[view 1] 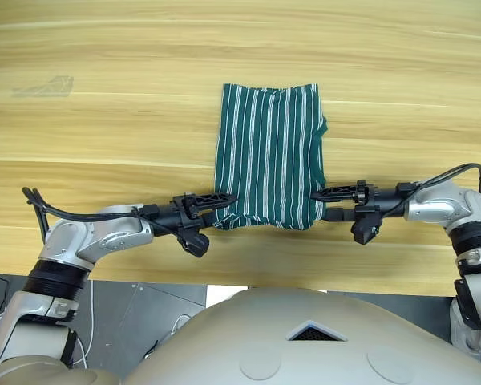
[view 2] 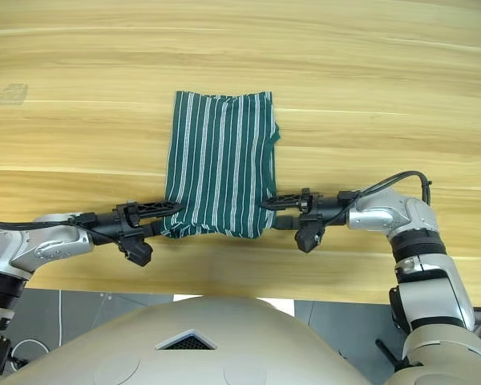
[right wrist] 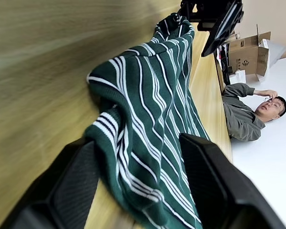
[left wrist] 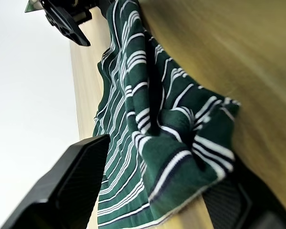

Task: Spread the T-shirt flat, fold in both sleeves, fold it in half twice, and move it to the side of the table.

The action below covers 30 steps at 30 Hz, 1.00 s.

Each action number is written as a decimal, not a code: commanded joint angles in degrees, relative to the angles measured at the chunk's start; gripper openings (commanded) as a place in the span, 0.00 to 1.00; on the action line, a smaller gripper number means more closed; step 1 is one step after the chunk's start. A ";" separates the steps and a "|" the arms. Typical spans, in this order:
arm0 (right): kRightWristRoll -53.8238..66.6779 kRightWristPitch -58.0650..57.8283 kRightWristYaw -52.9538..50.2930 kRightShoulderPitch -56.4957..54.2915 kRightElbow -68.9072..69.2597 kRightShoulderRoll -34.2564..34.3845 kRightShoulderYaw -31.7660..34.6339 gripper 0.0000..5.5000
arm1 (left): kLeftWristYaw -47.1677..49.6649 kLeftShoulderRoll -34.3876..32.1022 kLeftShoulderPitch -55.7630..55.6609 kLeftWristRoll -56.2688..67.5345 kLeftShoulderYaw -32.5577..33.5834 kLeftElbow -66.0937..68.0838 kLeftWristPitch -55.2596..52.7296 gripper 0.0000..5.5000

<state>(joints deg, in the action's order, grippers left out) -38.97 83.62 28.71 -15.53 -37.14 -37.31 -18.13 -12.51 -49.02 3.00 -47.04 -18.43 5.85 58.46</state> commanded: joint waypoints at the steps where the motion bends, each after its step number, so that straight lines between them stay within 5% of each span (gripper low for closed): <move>1: -2.23 -0.87 -2.07 -2.61 -1.03 0.12 -2.36 0.52 | -2.32 -0.67 -0.29 -6.46 -4.86 5.22 -1.71 0.58; 12: -2.11 -1.84 -5.98 -2.27 0.31 -1.07 -6.05 0.14 | -0.73 -2.47 -0.07 -5.74 -7.32 5.93 -2.84 0.19; 17: -1.58 -2.56 -6.74 -2.08 0.34 -1.51 -7.11 0.00 | -0.78 -2.47 -0.10 -5.00 -7.94 5.94 -3.26 0.11; 25: 11.72 -10.63 1.70 0.19 0.00 -3.57 -13.90 0.00 | -2.75 -5.07 2.83 0.06 -6.63 4.74 -4.45 0.05; 30: 38.27 -35.55 20.34 7.12 14.28 -8.21 -17.41 0.00 | -16.35 -10.51 11.75 22.83 -6.06 -4.53 -16.41 0.05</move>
<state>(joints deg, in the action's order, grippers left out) -11.75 62.31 40.07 -12.28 -30.53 -41.69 -34.61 -19.59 -55.60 7.35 -31.82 -22.78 4.26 49.79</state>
